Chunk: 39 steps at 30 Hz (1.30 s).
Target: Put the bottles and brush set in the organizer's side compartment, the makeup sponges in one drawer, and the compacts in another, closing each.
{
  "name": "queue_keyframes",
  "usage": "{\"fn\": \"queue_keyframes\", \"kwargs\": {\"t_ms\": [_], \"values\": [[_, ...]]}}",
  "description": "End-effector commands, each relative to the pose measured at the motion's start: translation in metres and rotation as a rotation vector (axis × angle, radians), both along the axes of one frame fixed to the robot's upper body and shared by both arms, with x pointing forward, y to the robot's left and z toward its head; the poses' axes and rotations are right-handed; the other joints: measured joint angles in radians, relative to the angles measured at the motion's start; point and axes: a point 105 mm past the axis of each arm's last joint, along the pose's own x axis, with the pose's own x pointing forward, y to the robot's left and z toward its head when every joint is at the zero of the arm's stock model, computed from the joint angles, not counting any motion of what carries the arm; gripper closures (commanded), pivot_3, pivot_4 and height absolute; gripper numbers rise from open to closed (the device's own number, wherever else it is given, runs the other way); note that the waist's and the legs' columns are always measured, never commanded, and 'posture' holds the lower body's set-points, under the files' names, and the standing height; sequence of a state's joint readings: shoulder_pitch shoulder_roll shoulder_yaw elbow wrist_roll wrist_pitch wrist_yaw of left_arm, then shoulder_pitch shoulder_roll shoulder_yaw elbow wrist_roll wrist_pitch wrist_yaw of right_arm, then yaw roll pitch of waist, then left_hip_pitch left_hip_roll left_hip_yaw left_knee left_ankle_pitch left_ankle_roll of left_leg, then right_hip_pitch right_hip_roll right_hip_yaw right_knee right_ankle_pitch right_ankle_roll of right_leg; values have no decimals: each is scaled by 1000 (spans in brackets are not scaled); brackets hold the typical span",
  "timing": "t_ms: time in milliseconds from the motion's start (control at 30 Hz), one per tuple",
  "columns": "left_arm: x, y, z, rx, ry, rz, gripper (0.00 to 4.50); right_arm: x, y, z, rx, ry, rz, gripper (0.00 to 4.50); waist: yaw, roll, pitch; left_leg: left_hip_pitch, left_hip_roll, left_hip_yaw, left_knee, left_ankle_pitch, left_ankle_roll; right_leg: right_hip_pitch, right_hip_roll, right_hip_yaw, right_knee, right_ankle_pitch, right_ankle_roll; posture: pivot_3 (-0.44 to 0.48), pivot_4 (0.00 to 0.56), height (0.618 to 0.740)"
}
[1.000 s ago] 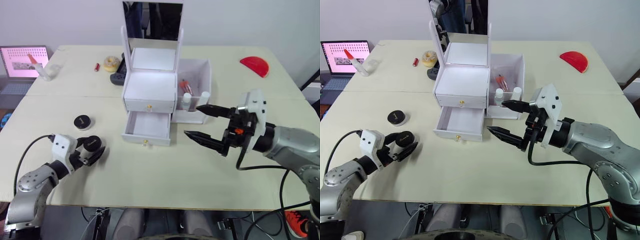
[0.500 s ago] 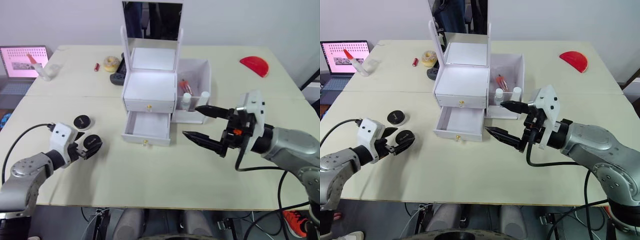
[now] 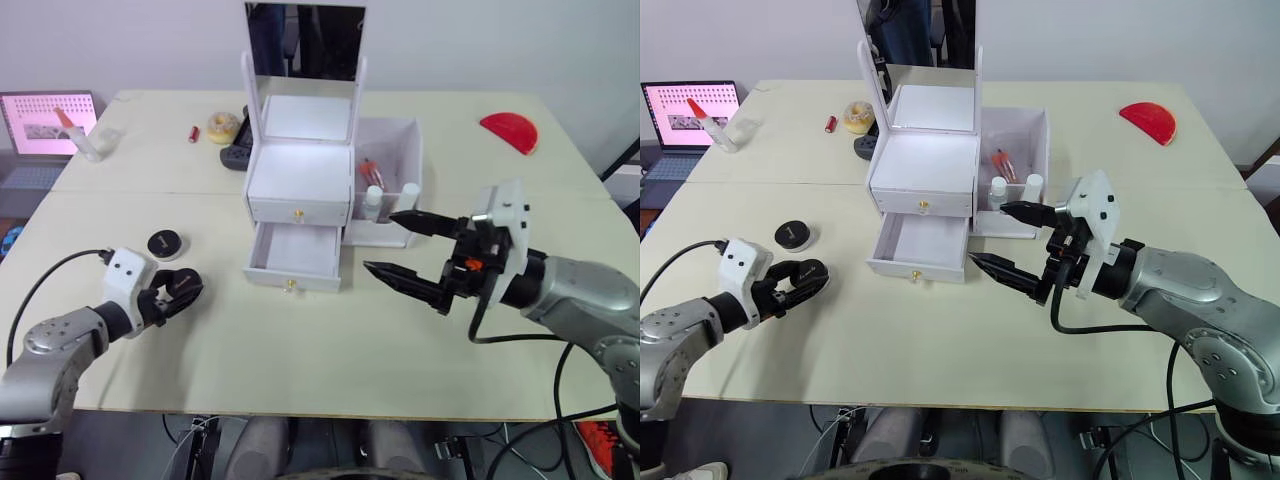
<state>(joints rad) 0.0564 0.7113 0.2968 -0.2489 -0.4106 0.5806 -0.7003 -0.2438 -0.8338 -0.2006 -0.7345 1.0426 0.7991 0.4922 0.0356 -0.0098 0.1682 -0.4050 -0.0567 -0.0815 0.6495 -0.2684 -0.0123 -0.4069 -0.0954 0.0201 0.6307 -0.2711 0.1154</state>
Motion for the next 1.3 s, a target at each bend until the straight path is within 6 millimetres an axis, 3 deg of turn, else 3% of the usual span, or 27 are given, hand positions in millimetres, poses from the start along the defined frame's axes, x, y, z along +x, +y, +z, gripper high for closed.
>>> {"fn": "queue_keyframes", "kwargs": {"t_ms": [33,133,267,600,833,1300], "values": [[3,-2,39,11,-112,-69,1887,-5,3,7,8,-37,17,0,0,0,0,0,0,0,0,0,0,0,0,0,0,0,0,0,150,740],[2,-13,60,-4,-135,-172,1887,-5,4,6,9,-35,18,0,2,0,0,0,0,0,0,0,0,0,0,0,0,0,0,0,150,740],[-4,-46,88,-33,-140,-410,1887,-4,4,4,11,-34,12,0,0,0,0,-1,0,0,0,0,0,0,0,0,0,0,0,0,150,740],[21,-103,94,6,-132,-688,1887,-5,5,0,17,-43,-25,0,-4,0,0,-1,0,0,0,0,0,-1,4,-1,1,0,1,0,150,740],[36,-119,83,34,-106,-745,1887,-11,2,0,20,-52,-71,0,-26,0,1,-1,0,0,1,0,0,-1,5,-1,2,1,2,0,150,740],[44,-117,71,80,-65,-754,1887,-15,2,0,31,-53,-110,0,-29,0,1,-1,0,0,2,0,0,-1,6,-1,4,1,3,0,150,740]]}}
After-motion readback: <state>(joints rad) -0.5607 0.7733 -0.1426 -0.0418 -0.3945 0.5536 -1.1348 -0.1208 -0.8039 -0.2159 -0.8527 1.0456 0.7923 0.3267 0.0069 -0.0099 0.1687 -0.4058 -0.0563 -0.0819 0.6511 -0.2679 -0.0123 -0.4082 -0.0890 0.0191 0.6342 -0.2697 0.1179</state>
